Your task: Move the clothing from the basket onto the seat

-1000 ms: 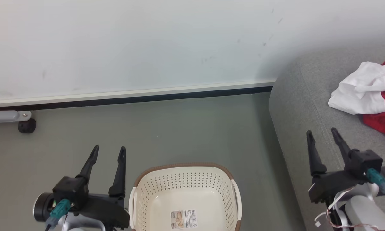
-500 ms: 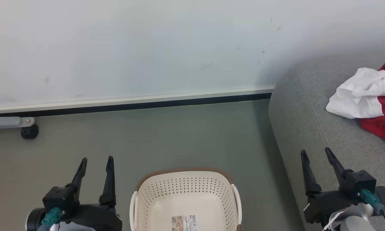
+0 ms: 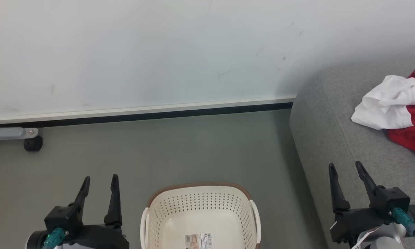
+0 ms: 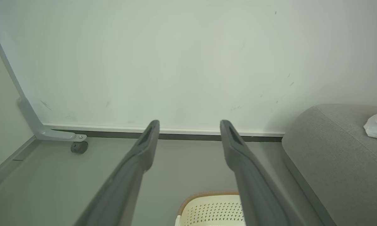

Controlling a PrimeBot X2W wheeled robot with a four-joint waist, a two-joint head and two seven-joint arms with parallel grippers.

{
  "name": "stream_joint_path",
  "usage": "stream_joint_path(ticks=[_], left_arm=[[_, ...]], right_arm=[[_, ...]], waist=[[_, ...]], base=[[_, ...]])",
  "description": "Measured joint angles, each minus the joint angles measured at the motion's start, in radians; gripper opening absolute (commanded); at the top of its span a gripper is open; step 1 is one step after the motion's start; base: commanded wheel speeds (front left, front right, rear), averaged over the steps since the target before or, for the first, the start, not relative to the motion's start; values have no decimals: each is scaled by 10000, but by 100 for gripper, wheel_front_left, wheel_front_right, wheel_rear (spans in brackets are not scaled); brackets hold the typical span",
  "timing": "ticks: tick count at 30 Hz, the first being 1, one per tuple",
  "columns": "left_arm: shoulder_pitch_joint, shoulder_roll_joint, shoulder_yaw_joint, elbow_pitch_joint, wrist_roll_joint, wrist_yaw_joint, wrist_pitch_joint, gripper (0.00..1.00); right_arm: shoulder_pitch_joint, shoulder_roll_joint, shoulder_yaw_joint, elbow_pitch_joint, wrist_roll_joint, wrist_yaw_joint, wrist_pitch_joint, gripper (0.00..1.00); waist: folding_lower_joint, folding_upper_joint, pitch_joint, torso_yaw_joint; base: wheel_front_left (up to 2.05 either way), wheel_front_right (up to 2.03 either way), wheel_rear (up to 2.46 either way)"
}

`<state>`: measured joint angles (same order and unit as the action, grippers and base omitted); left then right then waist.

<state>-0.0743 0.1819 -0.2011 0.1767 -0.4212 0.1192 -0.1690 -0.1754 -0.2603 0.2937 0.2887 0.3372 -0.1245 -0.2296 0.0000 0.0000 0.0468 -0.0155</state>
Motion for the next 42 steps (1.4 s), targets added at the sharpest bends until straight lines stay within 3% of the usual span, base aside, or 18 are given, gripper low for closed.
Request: stream_joint_path(ticks=[22,23,32,42], left_arm=[[10,-234,44,430,79,40,2,100],[15,-242,31,481,71,38,2,0],[643,-454,-79,1319,-25,35,56,0],[623,-556,251,1327,-1047,-203,360,0]], right_arm=[[442,249,-456,-527,-301,-2,512,100],[461,270,-445,-485,-293,0,523,0],[1204,669,-253,343,-244,15,541,0],[1214,813,-686,366,995,230,880,0]], waist=[[0,0,-360,-38],[0,0,-382,-37],[0,0,-385,-36],[0,0,-395,-16]], base=[[0,0,0],[0,0,0],[0,0,0],[0,0,0]])
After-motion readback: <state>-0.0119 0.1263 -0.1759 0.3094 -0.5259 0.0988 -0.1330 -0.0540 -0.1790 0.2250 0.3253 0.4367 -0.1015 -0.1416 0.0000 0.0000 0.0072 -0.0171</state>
